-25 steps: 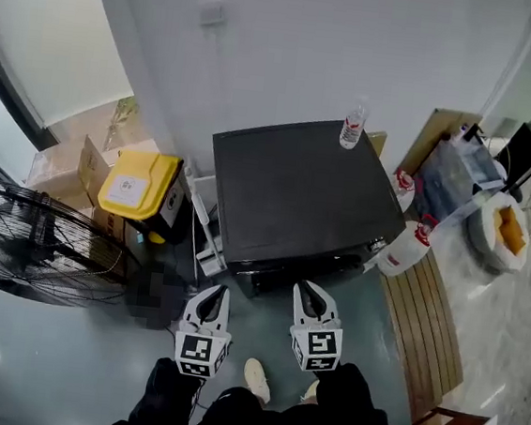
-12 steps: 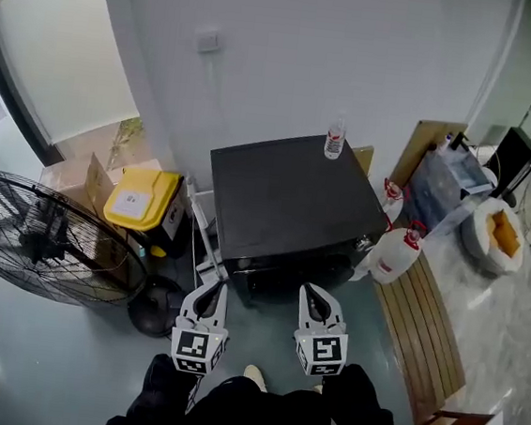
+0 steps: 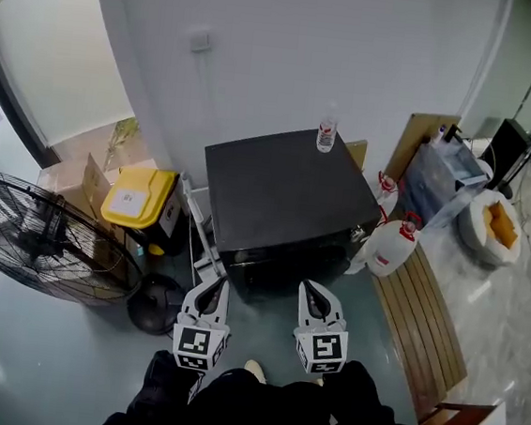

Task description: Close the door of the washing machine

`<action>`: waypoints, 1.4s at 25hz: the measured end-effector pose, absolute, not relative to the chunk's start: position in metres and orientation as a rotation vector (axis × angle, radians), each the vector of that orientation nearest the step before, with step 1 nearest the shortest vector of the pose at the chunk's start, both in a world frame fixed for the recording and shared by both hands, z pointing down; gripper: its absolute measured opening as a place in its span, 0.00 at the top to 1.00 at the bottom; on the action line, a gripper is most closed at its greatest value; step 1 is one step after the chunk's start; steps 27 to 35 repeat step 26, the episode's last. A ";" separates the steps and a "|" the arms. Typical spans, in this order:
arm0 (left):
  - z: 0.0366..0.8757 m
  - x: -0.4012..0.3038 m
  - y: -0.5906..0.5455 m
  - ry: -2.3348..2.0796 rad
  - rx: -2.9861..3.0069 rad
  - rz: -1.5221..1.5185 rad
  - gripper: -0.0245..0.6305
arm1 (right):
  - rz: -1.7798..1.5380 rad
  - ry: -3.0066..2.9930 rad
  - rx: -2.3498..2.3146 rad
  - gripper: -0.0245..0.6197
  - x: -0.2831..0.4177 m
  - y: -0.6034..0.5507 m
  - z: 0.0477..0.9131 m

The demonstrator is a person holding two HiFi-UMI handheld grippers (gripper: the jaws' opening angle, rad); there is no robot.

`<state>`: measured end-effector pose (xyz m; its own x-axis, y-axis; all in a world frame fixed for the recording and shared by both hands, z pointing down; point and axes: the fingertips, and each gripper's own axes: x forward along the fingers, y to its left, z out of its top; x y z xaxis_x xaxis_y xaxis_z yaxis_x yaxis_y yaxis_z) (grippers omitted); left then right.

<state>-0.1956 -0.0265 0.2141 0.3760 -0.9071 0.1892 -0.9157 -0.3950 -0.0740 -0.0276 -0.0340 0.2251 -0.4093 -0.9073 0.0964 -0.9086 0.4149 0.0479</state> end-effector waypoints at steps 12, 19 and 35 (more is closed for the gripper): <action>0.219 -0.191 -0.017 -1.685 2.574 0.322 0.92 | 0.017 -2.552 1.658 0.94 -0.024 -0.030 0.222; 0.218 -0.191 -0.014 -1.689 2.568 0.321 0.92 | 0.019 -2.558 1.654 0.94 -0.024 -0.027 0.221; 0.215 -0.193 -0.011 -1.695 2.568 0.322 0.92 | 0.028 -2.570 1.648 0.94 -0.027 -0.025 0.217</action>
